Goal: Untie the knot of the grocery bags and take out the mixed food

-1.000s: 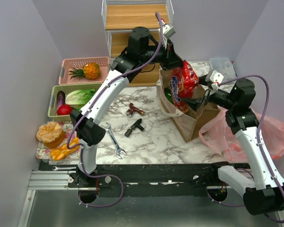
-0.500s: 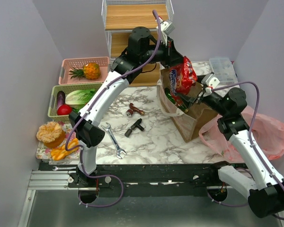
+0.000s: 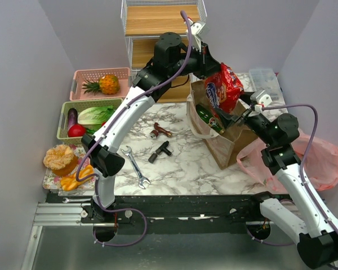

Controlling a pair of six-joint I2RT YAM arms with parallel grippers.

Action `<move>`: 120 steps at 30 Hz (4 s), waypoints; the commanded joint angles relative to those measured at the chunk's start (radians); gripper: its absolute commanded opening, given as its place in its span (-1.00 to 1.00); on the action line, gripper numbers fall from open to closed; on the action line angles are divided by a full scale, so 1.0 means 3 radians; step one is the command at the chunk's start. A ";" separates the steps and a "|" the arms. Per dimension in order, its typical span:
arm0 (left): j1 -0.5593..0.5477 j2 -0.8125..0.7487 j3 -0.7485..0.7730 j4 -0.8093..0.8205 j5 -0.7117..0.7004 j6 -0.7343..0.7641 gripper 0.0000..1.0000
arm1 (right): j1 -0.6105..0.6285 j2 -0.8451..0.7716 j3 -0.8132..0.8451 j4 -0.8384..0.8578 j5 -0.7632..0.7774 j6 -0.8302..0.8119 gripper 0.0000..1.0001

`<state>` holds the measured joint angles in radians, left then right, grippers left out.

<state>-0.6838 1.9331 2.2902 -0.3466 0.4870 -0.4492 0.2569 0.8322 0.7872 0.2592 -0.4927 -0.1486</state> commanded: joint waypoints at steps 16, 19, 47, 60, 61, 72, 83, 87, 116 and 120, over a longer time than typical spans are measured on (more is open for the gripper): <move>-0.0077 -0.0314 0.0043 0.0511 -0.0096 -0.0445 -1.00 | 0.0253 0.0460 -0.0026 0.0866 0.0910 -0.0185 0.99; -0.0064 -0.0367 -0.0023 0.0563 0.0014 -0.0380 -1.00 | 0.0253 0.0528 0.0119 0.0679 0.0979 -0.0133 0.18; 0.0985 -0.1110 -0.0713 -0.1715 0.2196 0.1979 0.97 | 0.0238 0.0833 0.1528 -0.0655 -0.1548 0.1132 -0.99; 0.0949 -0.1821 -0.2826 0.1296 0.2386 -0.0613 0.56 | 0.0238 0.1309 0.1892 -0.0529 -0.1991 0.1484 -0.99; 0.0955 -0.1822 -0.2864 0.1514 0.2416 -0.0782 0.41 | 0.0238 0.1346 0.1922 -0.0557 -0.2002 0.1487 -0.99; 0.1095 -0.1945 -0.3514 0.3021 0.2266 -0.2228 -1.00 | 0.0193 0.1512 0.2003 -0.0698 -0.1356 0.1585 0.31; 0.1495 -0.2085 -0.3978 0.2933 0.1736 -0.2601 -1.00 | -0.0158 0.1508 0.1884 -0.0961 -0.0246 0.1438 1.00; 0.1560 -0.2023 -0.3973 0.2773 0.1677 -0.2614 -1.00 | -0.0183 0.1560 0.1924 -0.1019 -0.0374 0.1342 1.00; 0.1654 -0.1295 -0.2779 0.1831 -0.0068 -0.3169 -1.00 | -0.0190 0.1881 0.2231 -0.1594 -0.0611 0.0733 0.99; 0.1593 -0.1111 -0.2765 0.2004 -0.0379 -0.3442 -1.00 | -0.0187 0.1950 0.2252 -0.1626 -0.0603 0.0705 0.98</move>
<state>-0.1825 1.6073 1.4357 0.0799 0.5629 -1.3727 0.2035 1.3972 1.4223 -0.1947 -0.6556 0.0887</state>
